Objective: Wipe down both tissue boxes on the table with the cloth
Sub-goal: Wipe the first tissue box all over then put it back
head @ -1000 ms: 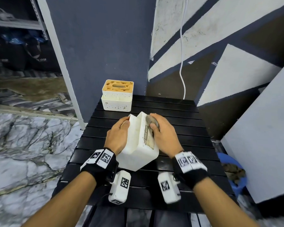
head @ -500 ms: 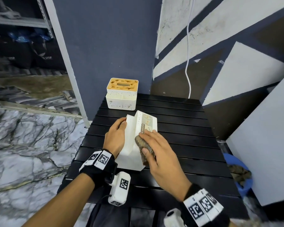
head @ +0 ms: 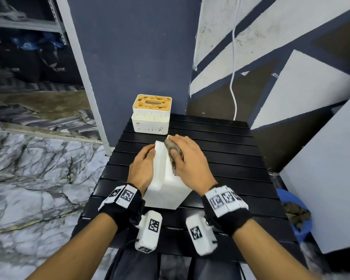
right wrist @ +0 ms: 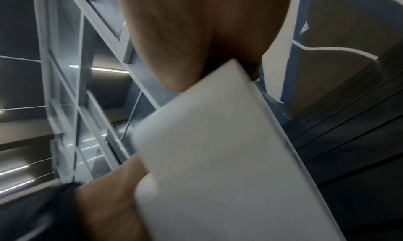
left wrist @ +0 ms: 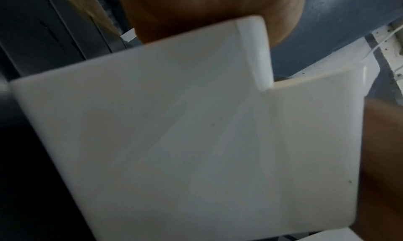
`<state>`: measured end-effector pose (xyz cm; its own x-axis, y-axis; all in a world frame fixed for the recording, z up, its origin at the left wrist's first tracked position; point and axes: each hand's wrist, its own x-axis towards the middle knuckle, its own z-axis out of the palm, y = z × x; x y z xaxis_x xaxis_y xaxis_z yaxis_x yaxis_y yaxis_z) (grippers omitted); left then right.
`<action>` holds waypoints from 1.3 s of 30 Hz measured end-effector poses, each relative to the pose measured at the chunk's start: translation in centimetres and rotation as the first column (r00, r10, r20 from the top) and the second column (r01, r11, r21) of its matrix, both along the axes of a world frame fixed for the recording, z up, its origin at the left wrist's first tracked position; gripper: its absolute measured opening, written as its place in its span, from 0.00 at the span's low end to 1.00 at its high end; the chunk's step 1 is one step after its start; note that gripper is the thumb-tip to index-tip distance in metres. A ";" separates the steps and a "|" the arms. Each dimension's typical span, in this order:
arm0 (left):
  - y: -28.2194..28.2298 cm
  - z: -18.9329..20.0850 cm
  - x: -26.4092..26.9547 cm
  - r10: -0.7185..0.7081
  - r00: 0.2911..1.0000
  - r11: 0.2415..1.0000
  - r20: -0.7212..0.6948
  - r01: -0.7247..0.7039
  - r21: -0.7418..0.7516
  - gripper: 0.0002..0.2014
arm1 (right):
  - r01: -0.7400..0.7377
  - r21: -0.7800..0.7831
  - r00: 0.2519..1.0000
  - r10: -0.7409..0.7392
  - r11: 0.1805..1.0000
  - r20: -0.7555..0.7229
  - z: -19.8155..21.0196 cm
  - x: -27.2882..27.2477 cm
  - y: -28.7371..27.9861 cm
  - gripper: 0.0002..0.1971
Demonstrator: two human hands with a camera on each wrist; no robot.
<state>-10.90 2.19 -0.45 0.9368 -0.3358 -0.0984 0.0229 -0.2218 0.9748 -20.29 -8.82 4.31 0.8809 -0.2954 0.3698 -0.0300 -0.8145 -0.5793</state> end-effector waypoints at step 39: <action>-1.7 2.2 -2.2 -0.148 0.989 0.980 0.021 0.144 0.138 0.14 | 0.106 0.271 0.974 -0.045 0.957 -0.220 1.9 -0.3 -6.2 0.16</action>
<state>-13.08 0.51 1.78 0.8821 -0.4545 -0.1239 -0.0497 -0.3512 0.9350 -20.62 -15.04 6.17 0.9005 -0.4289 0.0723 -0.2305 -0.6115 -0.7569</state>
